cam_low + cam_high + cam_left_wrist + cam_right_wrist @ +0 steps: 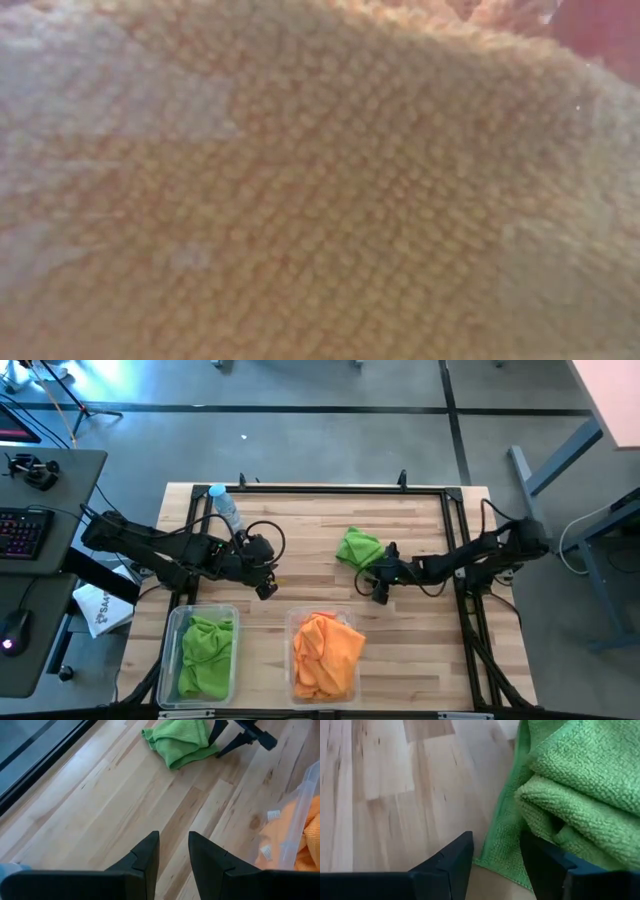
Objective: Sort microfiber towel by color & place in baskets
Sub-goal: Put the green towel into the left transparent bin
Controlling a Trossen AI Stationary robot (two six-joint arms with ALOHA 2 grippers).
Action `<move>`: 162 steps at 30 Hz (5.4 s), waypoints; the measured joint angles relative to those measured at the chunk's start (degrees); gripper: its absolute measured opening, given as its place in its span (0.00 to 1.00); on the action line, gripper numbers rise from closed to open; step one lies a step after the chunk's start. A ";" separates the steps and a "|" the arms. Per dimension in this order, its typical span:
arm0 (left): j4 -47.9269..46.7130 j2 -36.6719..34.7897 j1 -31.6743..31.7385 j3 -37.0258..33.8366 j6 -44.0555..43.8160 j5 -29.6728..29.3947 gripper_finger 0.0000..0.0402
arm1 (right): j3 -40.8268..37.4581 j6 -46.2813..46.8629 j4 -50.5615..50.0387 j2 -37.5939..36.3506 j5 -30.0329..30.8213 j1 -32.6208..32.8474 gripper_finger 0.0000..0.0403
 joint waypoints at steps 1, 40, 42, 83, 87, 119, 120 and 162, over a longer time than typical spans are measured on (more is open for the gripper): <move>-0.02 0.00 0.00 0.00 0.06 0.02 0.23 | 0.08 -0.04 0.60 0.97 0.03 -0.04 0.42; 16.99 -5.05 15.35 5.96 37.84 -3.62 0.19 | 60.18 -20.89 -24.21 -11.13 12.74 -0.06 0.00; 20.33 -5.08 15.65 5.95 40.25 0.02 0.22 | 63.97 -20.99 -26.97 -7.85 12.44 -0.08 0.00; 27.10 -2.63 14.32 5.73 33.18 14.44 0.02 | 88.45 -16.21 -51.30 6.76 15.01 2.56 0.13; 25.46 -4.02 14.34 5.73 33.16 13.98 0.01 | 88.45 -9.87 -59.02 5.21 11.75 2.34 0.24; 14.41 -9.53 12.41 7.99 40.66 16.35 0.00 | 31.10 47.80 -66.29 -17.04 -0.78 23.70 0.03; 12.97 -9.48 11.39 9.40 40.49 16.35 0.00 | 28.73 48.71 -63.88 -18.82 0.44 24.62 0.02; -17.87 4.77 -47.50 34.36 -57.64 19.19 0.00 | 15.95 33.04 -56.34 -32.56 2.07 26.45 0.03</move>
